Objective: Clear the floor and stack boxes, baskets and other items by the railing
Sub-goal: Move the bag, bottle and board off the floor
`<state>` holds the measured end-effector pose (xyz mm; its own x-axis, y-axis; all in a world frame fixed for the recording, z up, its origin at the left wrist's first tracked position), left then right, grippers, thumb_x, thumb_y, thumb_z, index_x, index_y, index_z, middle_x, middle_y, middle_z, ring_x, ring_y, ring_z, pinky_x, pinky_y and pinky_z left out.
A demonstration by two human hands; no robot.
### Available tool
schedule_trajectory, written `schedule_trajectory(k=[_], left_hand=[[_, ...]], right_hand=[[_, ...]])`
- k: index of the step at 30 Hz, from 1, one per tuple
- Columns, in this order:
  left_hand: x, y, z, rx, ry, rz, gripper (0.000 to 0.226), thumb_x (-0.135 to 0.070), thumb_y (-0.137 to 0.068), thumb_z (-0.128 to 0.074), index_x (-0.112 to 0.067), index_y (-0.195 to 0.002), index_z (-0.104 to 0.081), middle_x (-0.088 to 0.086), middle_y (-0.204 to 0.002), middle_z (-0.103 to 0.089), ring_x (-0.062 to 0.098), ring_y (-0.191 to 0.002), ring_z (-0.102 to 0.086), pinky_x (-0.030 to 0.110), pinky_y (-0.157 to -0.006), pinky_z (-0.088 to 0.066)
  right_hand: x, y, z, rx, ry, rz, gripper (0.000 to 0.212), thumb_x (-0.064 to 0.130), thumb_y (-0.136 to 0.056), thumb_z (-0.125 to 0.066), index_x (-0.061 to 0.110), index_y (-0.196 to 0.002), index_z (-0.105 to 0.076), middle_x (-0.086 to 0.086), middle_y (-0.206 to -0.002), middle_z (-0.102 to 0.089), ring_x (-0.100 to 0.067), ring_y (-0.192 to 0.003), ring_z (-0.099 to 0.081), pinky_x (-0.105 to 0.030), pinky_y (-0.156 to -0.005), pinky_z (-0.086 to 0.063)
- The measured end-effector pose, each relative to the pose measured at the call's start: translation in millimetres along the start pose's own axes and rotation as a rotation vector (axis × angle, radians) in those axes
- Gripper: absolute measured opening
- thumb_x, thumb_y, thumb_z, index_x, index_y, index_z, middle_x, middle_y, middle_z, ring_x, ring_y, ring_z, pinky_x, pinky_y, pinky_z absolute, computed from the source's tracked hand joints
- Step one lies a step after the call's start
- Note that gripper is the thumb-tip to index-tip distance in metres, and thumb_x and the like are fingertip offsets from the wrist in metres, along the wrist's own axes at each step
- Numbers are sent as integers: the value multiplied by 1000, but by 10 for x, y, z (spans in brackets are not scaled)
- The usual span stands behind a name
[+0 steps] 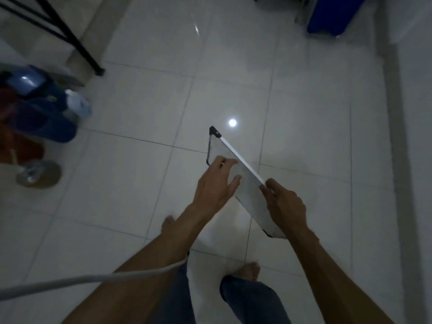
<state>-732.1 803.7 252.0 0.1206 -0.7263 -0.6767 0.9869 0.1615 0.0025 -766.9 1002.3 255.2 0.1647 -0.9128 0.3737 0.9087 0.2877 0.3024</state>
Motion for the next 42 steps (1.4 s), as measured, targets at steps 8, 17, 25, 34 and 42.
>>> schedule_trajectory(k=[8,17,25,34,42], left_hand=[[309,670,1654,-97,182,440,50,-53,-94,-59,-26,-136,-53,5,-123,-55,20,-108,-59,26,-87,-45],[1318,1272,3268,-42,209,768,86,-75,-84,-54,-39,-156,-24,12,-162,-13,31,-144,-34,37,-115,-34],[2347,2405,4447,-306,394,953,87,-66,-81,-61,-44,-155,-21,8,-157,-37,24,-138,-43,29,-111,-38],[3263,3090,5670,-1136,1038,1022,34,-6,-96,-62,-4,-130,-60,13,-110,-69,24,-90,-67,35,-75,-62],[4516,3074,6653,-1349,1305,989,24,-7,-99,-58,-1,-121,-65,15,-120,-70,24,-102,-68,36,-84,-59]], right_hand=[[1662,-17,809,-57,-290,156,33,52,-101,-45,23,-89,-53,2,-70,-60,-22,-69,-55,-34,-62,-42],[3815,-103,722,54,-750,158,32,39,-104,-49,15,-95,-68,0,-83,-70,-10,-71,-64,-14,-59,-45],[5416,-139,136,308,-989,-49,25,43,-104,-48,22,-115,-56,2,-92,-57,-21,-83,-55,-36,-87,-45],[7092,-235,-735,654,-1013,-111,50,40,-99,-58,2,-133,-57,-11,-114,-64,-31,-90,-62,-50,-96,-49],[8712,-693,-1462,986,-897,-45,68,47,-80,-78,12,-135,-59,-12,-125,-69,-35,-114,-65,-50,-96,-52]])
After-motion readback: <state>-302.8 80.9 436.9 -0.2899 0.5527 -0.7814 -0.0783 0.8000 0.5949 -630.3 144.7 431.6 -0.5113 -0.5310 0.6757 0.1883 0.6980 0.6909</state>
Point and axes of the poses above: each hand's wrist, its own y-axis away from the middle knuckle, its own z-axis out of the back of the hand, x = y × z, the point moved 2 cm from there along -y, towards the middle knuckle
